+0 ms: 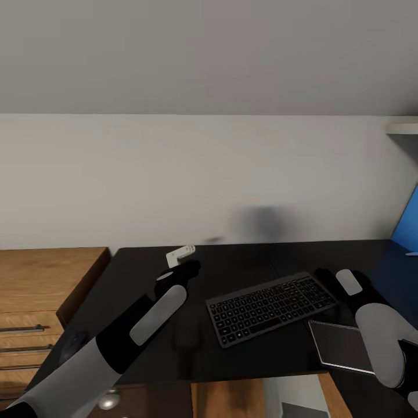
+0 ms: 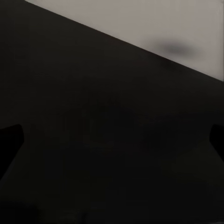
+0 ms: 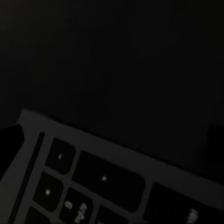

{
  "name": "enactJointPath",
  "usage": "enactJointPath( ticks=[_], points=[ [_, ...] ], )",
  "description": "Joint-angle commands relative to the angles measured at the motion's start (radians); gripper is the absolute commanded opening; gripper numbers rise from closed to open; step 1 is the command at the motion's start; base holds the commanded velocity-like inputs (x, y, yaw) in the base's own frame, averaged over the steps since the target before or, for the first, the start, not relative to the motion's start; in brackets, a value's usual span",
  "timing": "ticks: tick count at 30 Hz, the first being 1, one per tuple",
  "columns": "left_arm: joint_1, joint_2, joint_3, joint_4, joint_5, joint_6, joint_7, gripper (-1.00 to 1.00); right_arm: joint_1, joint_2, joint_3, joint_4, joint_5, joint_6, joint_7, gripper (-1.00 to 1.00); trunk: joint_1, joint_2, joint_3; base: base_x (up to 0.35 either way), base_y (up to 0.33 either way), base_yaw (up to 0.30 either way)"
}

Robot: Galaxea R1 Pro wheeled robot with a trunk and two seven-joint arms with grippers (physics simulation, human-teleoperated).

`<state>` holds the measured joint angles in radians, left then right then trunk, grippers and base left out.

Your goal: In the bedroom, organize the workspace by keeping the computer under the desk, ensuring the monitor is on the desk, placing the keyboard on the desk next to the monitor, placing the mouse on the desk next to the keyboard, moving the folder from the swivel chair onto the desk next to the mouse, stacking the notebook on top of the folder with the pen on top of the notebook, and positioning the swivel chair next to the desk.

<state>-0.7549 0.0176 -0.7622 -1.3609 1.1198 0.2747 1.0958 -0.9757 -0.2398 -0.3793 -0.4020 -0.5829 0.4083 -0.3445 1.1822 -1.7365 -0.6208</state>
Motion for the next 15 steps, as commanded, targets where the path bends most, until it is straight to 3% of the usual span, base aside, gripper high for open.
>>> enactJointPath(
  ticks=[1,15],
  points=[
    [-0.001,0.001,-0.002,-0.001,0.002,0.008,0.006,1.00,0.000,0.001,-0.004,0.015,-0.026,0.004,-0.010,1.00,0.000,0.000,-0.001,0.000,0.057,0.000],
    [-0.001,0.001,-0.003,-0.001,0.003,0.008,0.006,1.00,0.000,0.001,-0.004,0.015,-0.026,0.004,-0.010,1.00,0.000,0.000,-0.001,-0.063,0.102,0.000]
  ],
)
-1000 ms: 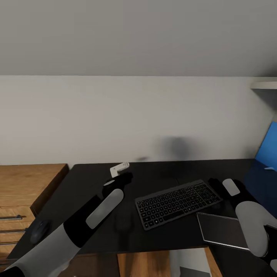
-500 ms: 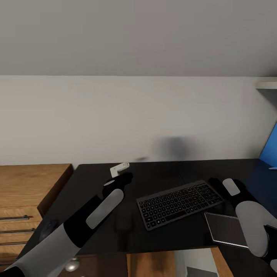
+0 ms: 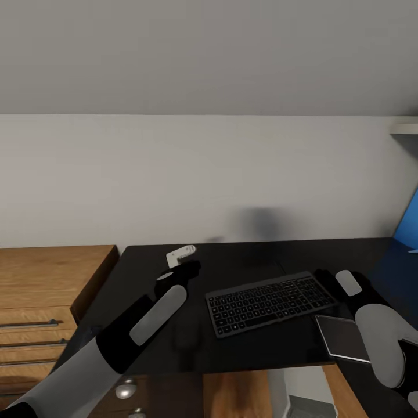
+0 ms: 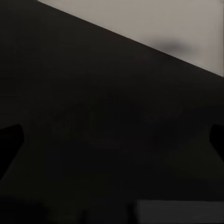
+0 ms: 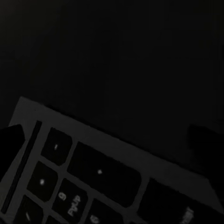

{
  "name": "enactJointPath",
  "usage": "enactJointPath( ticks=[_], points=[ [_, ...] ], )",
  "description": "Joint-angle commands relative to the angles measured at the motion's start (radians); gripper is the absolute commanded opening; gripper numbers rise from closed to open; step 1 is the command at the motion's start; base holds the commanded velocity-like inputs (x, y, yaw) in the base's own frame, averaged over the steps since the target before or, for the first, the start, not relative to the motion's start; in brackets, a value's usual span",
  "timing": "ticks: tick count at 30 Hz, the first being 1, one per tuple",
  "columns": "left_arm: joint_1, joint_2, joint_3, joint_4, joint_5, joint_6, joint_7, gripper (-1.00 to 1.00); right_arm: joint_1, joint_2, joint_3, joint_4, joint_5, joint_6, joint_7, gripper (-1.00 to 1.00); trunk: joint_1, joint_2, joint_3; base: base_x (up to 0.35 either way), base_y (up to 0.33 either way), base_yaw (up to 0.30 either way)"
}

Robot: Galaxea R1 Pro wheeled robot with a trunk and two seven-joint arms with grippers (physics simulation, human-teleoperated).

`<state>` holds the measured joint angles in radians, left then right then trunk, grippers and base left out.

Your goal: In the bedroom, organize the workspace by keeping the computer under the desk, ensuring the monitor is on the desk, placing the keyboard on the desk next to the monitor, placing the mouse on the desk next to the keyboard, moving the folder from the swivel chair onto the desk next to the mouse, stacking the notebook on top of the folder with the pen on top of the notebook, and positioning the swivel chair next to the desk.

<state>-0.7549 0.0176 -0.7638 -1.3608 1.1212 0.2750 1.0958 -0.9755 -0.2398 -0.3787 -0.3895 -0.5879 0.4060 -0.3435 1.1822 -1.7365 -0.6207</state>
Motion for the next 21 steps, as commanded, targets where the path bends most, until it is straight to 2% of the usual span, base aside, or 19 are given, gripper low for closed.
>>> enactJointPath(
  ticks=[1,21],
  points=[
    [-0.001,0.001,-0.002,-0.001,0.002,0.008,0.006,1.00,0.000,0.000,-0.004,0.003,-0.021,0.007,-0.011,1.00,0.000,0.000,-0.001,-0.009,0.204,0.000],
    [-0.001,-0.001,-0.003,-0.001,0.000,0.008,0.006,1.00,0.000,0.000,-0.002,0.002,-0.020,0.007,-0.011,1.00,0.000,0.000,-0.001,-0.001,0.162,0.000]
  ],
)
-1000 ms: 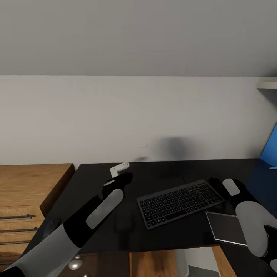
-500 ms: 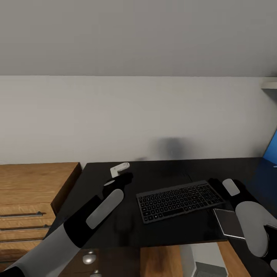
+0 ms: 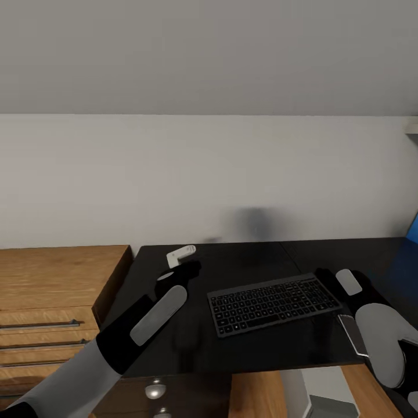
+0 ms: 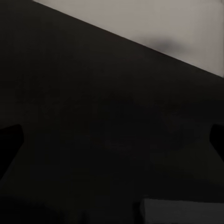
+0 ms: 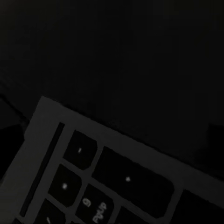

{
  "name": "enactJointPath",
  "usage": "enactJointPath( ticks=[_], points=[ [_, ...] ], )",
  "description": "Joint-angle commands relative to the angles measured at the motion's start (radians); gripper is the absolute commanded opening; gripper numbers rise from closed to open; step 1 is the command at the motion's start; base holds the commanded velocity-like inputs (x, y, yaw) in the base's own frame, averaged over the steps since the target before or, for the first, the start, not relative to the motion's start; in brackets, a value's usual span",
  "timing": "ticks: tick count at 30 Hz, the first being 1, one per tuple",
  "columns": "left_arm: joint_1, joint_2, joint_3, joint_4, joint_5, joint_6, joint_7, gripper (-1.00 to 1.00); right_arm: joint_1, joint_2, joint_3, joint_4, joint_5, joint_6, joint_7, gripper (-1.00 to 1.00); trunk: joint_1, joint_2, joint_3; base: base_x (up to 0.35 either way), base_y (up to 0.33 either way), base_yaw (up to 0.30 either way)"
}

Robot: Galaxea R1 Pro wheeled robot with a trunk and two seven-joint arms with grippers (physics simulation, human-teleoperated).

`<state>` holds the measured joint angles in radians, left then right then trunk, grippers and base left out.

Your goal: In the bedroom, organize the workspace by keeping the computer under the desk, ensuring the monitor is on the desk, placing the keyboard on the desk next to the monitor, placing the mouse on the desk next to the keyboard, moving the folder from the swivel chair onto the desk next to the mouse, stacking the notebook on top of the folder with the pen on top of the notebook, and positioning the swivel chair next to the desk.

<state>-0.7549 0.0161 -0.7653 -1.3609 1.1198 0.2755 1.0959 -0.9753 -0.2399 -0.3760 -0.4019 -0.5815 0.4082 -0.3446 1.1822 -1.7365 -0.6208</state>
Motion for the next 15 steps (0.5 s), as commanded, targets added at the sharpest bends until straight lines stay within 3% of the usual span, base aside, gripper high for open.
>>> enactJointPath(
  ticks=[1,5,15],
  points=[
    [-0.001,0.001,-0.002,-0.001,0.002,0.008,0.005,1.00,0.000,0.001,-0.004,0.014,-0.026,0.004,-0.010,1.00,0.000,0.000,-0.001,-0.040,0.182,0.000],
    [-0.001,0.001,-0.002,-0.001,0.003,0.008,0.005,1.00,0.000,0.001,-0.004,0.015,-0.026,0.004,-0.010,1.00,0.000,0.000,-0.001,-0.120,0.222,0.000],
    [-0.001,0.001,-0.002,-0.001,0.003,0.008,0.005,1.00,0.000,0.001,-0.004,0.014,-0.026,0.004,-0.010,1.00,0.000,0.000,-0.001,-0.089,0.117,0.000]
  ],
)
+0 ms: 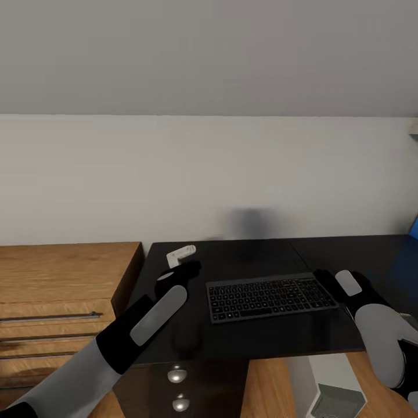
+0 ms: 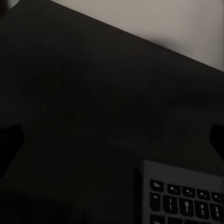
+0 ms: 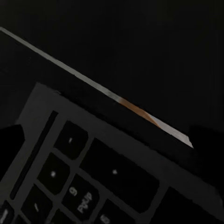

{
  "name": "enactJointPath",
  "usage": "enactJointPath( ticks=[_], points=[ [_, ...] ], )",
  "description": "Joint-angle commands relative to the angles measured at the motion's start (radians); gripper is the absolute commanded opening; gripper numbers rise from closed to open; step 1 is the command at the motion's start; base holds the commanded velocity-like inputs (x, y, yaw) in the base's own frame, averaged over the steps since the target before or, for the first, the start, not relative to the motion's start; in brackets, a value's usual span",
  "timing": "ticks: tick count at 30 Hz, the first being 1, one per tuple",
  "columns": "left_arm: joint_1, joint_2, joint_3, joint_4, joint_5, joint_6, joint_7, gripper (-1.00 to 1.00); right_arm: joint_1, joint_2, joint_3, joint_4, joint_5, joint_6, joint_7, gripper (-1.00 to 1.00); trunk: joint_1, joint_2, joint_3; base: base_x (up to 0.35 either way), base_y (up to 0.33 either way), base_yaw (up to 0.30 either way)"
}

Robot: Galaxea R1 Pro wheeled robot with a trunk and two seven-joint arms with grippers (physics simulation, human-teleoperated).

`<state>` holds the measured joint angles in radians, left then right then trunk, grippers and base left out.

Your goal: In the bedroom, organize the workspace by keeping the computer under the desk, ensuring the monitor is on the desk, placing the keyboard on the desk next to the monitor, placing the mouse on the desk next to the keyboard, moving the folder from the swivel chair onto the desk next to the mouse, stacking the notebook on top of the folder with the pen on top of the notebook, and positioning the swivel chair next to the desk.

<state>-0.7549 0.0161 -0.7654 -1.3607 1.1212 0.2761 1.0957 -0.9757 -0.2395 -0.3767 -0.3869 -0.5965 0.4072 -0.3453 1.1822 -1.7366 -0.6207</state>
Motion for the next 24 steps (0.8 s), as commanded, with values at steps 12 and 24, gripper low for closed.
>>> enactJointPath(
  ticks=[12,24],
  points=[
    [-0.001,-0.001,-0.002,0.000,0.002,0.008,0.006,1.00,0.000,0.002,-0.002,0.000,-0.012,0.005,-0.008,1.00,0.000,0.000,-0.001,-0.098,0.121,0.000],
    [-0.001,-0.001,-0.002,0.000,0.002,0.008,0.006,1.00,0.000,0.002,-0.002,0.000,-0.013,0.005,-0.007,1.00,0.000,0.000,-0.001,-0.007,0.008,0.000]
  ],
)
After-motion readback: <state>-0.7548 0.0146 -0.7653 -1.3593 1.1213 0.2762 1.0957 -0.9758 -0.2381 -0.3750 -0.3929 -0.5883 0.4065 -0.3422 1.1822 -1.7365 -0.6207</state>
